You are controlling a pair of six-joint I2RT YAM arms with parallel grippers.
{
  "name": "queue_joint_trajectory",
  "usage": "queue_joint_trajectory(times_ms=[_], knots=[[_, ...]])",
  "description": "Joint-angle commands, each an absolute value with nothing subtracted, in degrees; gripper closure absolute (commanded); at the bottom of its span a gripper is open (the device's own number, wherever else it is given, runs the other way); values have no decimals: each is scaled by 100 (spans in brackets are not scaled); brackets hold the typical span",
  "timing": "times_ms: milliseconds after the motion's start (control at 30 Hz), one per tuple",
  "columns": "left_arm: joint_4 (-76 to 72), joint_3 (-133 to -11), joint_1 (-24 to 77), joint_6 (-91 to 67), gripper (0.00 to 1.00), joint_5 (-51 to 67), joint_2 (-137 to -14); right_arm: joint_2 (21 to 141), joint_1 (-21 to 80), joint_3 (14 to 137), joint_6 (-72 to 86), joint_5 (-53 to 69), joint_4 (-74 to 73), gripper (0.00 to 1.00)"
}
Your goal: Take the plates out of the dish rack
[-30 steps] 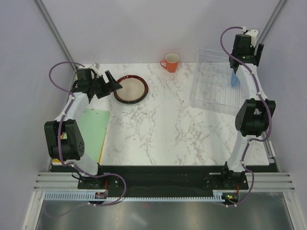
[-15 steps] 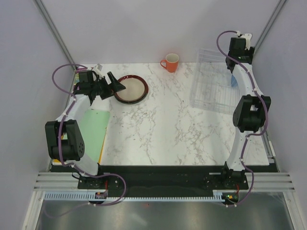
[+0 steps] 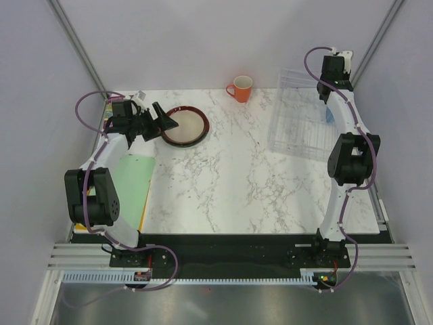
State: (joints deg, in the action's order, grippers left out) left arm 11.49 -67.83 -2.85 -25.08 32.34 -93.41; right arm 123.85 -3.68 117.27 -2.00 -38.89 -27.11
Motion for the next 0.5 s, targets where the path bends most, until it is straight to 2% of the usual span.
queue_joint_trajectory(times_ms=[0,33,133,467], knots=[[905,-6759,-255,-2663,0,3463,-9413,12437,-352,12032,-220,-3832,-2742,83],[897,-6759,-255,-2663,0,3472,-9422,12419,-334,12041,-246,-3884,-2742,90],[862,-6750,-246,-2681,0,3507,-9439,12384,-255,12111,-395,-4164,-2725,100],[782,-6715,-237,-2751,0,3683,-9466,11980,228,12173,-1238,-5385,-1962,100]])
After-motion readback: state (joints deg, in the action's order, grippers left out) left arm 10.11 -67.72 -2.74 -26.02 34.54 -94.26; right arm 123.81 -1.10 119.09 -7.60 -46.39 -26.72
